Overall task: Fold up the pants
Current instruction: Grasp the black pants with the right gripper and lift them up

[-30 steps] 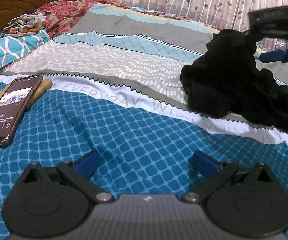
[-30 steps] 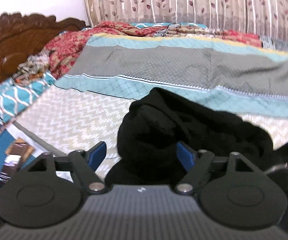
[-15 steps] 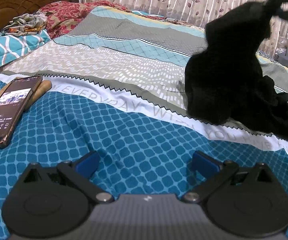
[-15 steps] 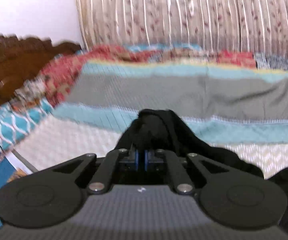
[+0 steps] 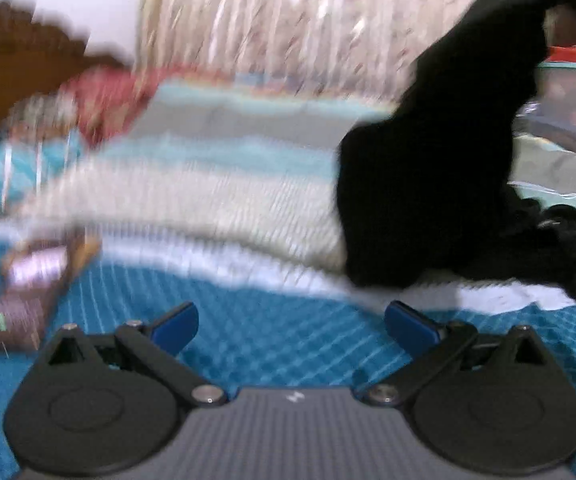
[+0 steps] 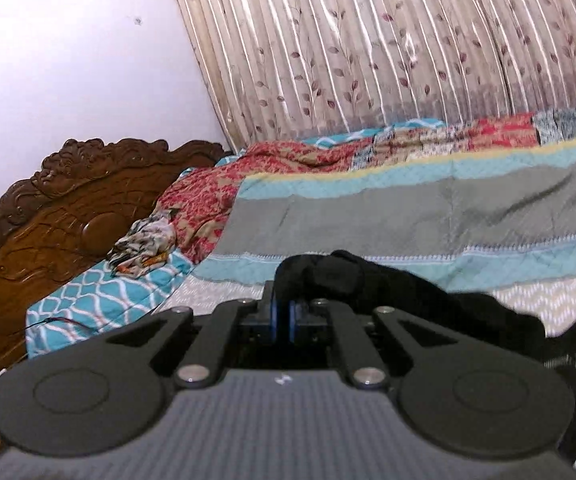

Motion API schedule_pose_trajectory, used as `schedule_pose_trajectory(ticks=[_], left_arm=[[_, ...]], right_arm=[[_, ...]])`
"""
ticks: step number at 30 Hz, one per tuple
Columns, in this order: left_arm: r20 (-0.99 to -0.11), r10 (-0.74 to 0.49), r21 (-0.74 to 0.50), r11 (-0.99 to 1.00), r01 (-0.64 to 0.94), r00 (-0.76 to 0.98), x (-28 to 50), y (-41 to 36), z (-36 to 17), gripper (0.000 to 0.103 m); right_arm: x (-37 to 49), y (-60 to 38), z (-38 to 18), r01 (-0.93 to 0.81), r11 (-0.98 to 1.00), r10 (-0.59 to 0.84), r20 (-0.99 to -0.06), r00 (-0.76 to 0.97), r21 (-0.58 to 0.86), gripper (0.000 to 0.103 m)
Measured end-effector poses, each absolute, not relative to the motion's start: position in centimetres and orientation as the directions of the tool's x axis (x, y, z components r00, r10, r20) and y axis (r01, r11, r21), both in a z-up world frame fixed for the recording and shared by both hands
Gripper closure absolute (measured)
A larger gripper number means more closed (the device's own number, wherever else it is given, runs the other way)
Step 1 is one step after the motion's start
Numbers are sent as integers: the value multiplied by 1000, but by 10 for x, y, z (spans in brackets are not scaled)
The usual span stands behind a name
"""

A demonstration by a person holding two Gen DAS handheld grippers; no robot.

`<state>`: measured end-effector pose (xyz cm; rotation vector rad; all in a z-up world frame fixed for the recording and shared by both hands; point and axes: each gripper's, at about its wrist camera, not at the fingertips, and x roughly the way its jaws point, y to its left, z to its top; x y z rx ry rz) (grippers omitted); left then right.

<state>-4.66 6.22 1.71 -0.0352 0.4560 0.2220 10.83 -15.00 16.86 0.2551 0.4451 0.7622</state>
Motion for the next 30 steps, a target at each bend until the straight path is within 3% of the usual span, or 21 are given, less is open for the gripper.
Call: schedule_pose_trajectory(ticks=[6,17,18,19,20,21,22,30], left_arm=[[-246,143,156,982,-107,959,-54,14,52,0],[-87,169,221,964,-147,982,-29,-20,85,0],[-75,168,220,964,-147,983,-34,-20,86,7],[-69,150,225,966,-131,986,-36,-21,88,34],[-80,129,228,968,-108,988,-38,-22,88,50],[-105,108,230,970,-82,989,-36,-22,89,73],[-120,99,222,973,-70,988,-36,-21,88,87],[-292,157,80,987,-140,943,-17,20,81,88]], right_arm=[[87,-147,158,-647,661,750,-355,559,380,95],[61,-148,168,-725,550,835,-295,464,416,95],[59,-147,168,-732,541,840,-294,455,414,95],[57,-146,168,-739,533,846,-293,446,413,95],[56,-145,169,-745,524,851,-290,438,412,95],[56,-145,169,-749,520,854,-287,435,410,95],[56,-144,169,-751,519,854,-284,436,409,95],[70,-166,159,-673,583,812,-290,507,456,76]])
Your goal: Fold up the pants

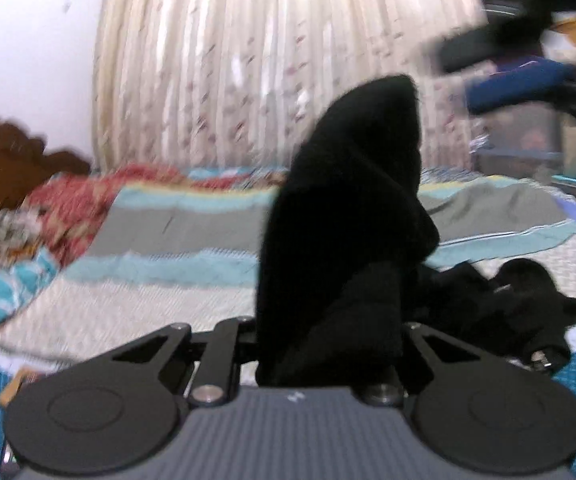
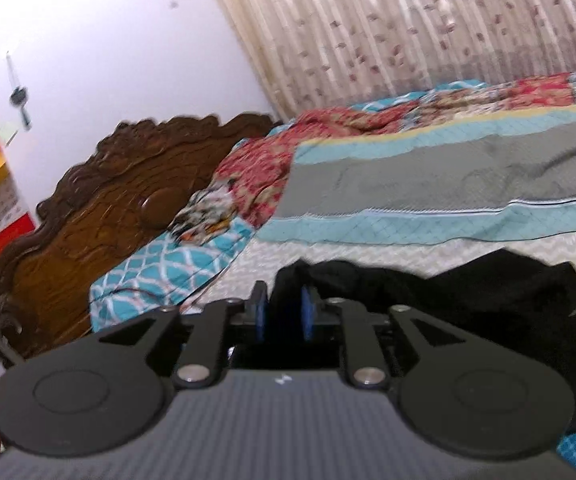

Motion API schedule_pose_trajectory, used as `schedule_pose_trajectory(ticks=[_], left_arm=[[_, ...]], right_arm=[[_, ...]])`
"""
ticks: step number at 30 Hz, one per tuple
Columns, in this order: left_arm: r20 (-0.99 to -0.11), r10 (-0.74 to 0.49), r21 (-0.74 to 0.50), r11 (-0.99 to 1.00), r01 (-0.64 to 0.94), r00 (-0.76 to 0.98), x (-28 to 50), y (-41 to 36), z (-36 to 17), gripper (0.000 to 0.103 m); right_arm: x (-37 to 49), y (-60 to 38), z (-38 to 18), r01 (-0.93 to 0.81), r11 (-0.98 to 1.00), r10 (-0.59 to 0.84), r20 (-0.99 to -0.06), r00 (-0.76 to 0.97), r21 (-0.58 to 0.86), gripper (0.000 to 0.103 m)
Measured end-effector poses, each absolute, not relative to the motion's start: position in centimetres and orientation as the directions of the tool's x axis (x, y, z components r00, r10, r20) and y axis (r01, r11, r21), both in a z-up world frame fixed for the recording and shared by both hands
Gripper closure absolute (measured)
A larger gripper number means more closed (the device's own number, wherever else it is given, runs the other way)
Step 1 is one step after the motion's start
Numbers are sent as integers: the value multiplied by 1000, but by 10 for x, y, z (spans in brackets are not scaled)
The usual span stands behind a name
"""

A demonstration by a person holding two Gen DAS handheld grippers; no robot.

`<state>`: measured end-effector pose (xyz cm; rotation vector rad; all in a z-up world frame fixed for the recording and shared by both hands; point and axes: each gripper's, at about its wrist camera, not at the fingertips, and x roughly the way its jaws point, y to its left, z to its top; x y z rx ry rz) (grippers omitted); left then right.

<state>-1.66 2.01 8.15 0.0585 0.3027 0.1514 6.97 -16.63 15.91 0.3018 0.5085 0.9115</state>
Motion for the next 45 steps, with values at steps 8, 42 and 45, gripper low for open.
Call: schedule_pose_trajectory(ticks=[8,42,45], left_arm=[[-364,165,10,985,-173,917,-26,48,76,88],[-390,177,-70,973,-221,904,-21,62,75,87],[-368,194,-71,969,-236,909,-22,64,78,87]], right_arm=[[104,-227,108,-391,864,499,-423,757,318,39],[168,-274,103,-97,992,122,-435,892,80,92],[178,-288,122,-52,992,91,-374,923,115,92]])
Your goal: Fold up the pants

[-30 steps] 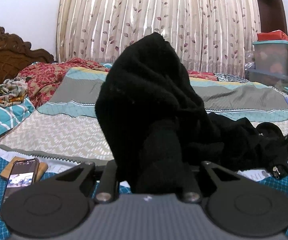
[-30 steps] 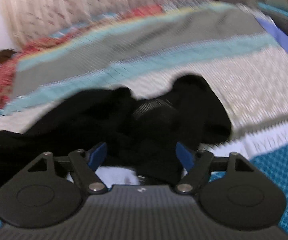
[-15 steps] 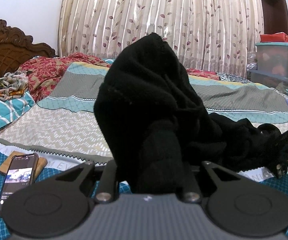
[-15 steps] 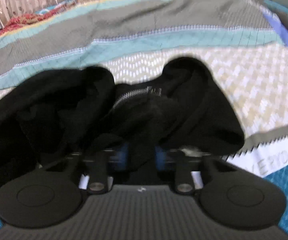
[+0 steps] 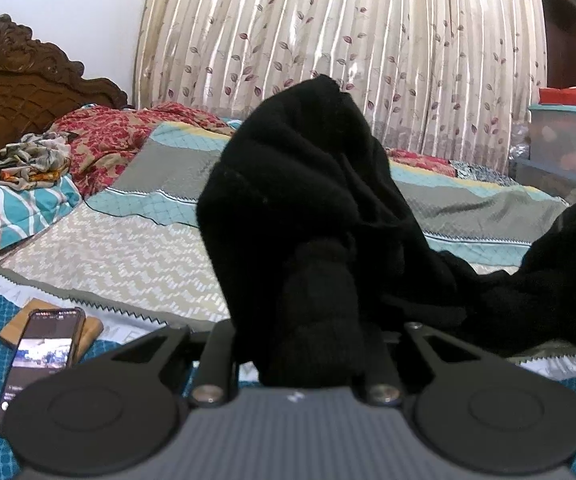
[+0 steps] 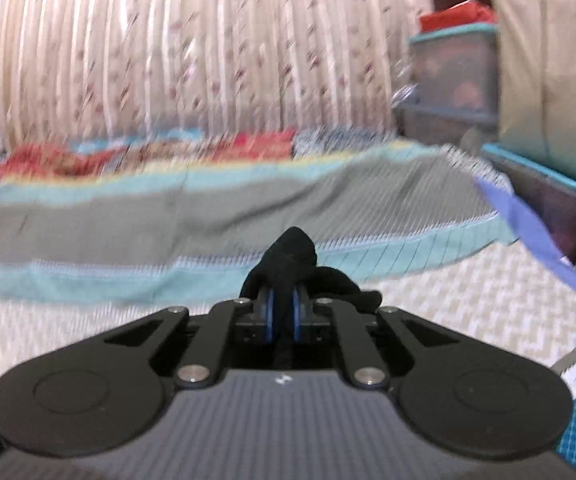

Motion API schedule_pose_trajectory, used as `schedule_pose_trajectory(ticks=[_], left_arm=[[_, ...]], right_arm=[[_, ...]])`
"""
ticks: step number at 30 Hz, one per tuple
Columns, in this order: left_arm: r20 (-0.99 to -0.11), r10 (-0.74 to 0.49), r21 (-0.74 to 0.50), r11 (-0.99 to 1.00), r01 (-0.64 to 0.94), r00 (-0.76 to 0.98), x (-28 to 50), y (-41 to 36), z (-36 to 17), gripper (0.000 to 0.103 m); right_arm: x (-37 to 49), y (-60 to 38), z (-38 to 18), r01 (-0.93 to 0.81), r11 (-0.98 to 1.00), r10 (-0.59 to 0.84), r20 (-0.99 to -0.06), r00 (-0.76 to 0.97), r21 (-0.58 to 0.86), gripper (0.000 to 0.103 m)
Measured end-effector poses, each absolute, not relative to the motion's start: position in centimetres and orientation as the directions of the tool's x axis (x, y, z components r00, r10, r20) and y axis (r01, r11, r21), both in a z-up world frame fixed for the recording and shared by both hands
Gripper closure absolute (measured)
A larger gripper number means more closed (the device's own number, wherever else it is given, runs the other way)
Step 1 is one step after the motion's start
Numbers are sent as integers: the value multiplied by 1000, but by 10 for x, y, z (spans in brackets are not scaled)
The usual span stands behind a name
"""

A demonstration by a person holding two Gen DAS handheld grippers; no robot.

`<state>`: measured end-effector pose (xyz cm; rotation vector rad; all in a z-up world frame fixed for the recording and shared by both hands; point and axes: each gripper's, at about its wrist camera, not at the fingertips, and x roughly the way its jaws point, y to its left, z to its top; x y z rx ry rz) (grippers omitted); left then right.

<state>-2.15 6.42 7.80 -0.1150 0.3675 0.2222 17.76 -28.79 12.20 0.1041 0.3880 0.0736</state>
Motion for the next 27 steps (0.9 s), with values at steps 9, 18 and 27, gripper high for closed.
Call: schedule_pose_trajectory(ticks=[9,18,27], left_arm=[[-334,203,-90,965,-245,920,-32,66,96,87],[-353,212,-110,958,-265,912,-44,72,99,87],[-378,207,-104,959,-263,903,-56,70,97,87]], right_arm=[[165,-334,157,42,976,15,-262,965,212,92],[151,-390,142,205,941,-106,-342,934,270,91],[149,-419,65,441,860,-217,-599,771,256,41]])
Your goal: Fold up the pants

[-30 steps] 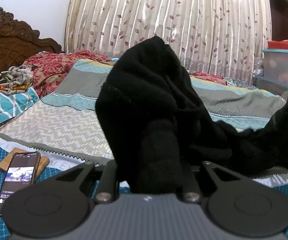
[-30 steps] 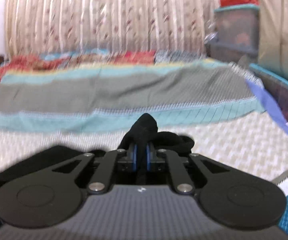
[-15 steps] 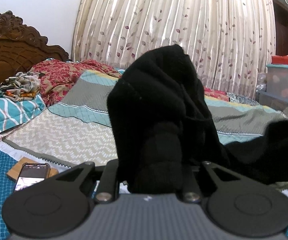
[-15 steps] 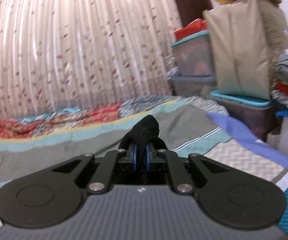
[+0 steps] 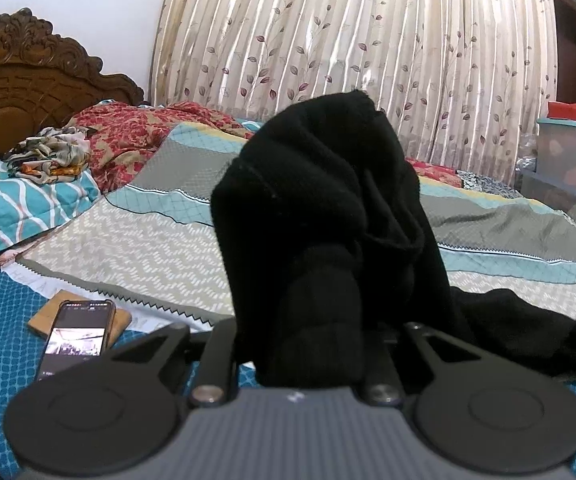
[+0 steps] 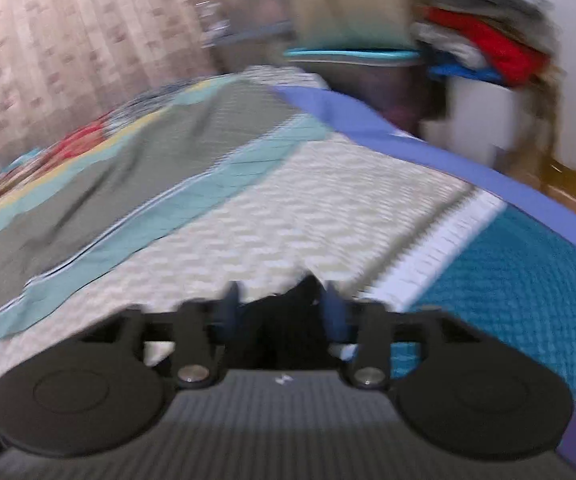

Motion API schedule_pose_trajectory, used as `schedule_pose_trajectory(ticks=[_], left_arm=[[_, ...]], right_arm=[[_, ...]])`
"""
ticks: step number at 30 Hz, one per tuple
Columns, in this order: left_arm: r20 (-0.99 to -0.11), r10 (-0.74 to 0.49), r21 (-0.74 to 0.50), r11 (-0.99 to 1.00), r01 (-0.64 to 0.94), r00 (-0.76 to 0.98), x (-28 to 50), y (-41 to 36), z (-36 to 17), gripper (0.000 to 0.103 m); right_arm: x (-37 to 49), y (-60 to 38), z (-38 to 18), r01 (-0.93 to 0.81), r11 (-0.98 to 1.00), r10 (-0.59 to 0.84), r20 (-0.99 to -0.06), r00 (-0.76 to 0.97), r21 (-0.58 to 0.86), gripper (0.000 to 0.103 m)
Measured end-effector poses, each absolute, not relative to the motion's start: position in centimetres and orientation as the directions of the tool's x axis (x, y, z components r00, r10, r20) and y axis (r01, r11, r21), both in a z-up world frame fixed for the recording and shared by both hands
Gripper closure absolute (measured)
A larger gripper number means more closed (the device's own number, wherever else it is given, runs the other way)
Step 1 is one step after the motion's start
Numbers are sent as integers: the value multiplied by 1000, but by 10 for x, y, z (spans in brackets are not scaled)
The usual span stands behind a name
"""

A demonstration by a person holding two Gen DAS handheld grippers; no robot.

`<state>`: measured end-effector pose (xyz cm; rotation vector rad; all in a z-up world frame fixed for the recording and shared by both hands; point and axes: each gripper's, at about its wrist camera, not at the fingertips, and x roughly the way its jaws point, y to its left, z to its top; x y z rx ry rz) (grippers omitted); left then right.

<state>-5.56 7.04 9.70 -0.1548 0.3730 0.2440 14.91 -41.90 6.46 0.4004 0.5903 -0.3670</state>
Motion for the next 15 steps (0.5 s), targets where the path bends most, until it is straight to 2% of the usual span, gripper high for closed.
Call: schedule_pose_trajectory(ticks=[4,7,10,13,14,15], left_arm=[[-385,209,-112,956,-271,899,-55,70,97,87],[-384,213,-107,956,-273,898,-54,69,97,87],[-386,212,-110,956,-273,898,-54,69,98,87],[-388,210,-116,955,-273,897,-54,72,99,87],[-388,210,-115,955,-273,897,-54,72,99,87],[-388,210,-113,956,-272,898,-54,72,99,87]], right_arm=[[132,-438,59,503,807,-235,-612,755,310,41],[125,-428,69,437,838,-188,-578,794,327,42],[135,-399,82,279,911,-71,-550,832,305,41],[150,-352,84,28,955,149,-559,816,295,41],[153,-334,82,-76,955,233,-572,786,286,39],[154,-316,80,-166,951,294,-585,756,262,30]])
